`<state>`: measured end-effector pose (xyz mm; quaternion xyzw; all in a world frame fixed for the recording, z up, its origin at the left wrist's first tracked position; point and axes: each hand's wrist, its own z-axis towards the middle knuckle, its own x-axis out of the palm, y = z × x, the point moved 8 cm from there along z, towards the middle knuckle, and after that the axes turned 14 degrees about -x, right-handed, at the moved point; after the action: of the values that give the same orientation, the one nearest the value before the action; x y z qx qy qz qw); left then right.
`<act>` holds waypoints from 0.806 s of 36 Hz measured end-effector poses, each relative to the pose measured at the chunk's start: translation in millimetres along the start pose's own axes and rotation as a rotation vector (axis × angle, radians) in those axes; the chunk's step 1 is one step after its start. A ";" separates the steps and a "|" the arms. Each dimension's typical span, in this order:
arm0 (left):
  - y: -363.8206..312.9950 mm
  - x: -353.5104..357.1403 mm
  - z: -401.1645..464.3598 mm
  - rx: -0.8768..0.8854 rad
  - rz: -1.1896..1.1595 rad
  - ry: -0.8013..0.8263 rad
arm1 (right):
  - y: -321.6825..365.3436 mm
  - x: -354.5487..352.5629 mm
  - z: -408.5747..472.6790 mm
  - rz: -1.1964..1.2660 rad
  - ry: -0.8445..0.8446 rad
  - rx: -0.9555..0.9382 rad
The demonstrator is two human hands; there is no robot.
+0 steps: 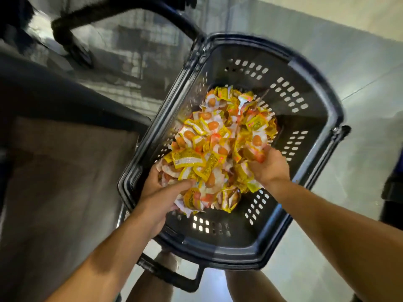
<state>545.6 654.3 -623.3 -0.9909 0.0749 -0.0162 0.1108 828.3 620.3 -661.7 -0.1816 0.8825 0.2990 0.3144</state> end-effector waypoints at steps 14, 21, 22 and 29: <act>-29.4 -7.5 -178.6 0.102 -0.255 0.097 | 49.6 -119.3 -179.8 0.951 -0.058 0.031; -51.6 -15.1 -322.7 0.211 -0.383 0.098 | 112.0 -215.2 -280.4 1.001 0.000 -0.121; -55.4 -14.6 -344.9 0.241 -0.393 0.115 | 120.5 -227.5 -293.0 0.992 0.009 -0.149; -44.4 -30.3 -469.5 0.394 -0.472 0.045 | 167.9 -286.8 -365.8 0.977 0.095 -0.342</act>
<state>499.2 599.8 -156.2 -0.9397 -0.1596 -0.0777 0.2925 791.0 550.2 -173.9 0.1891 0.8162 0.5423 0.0634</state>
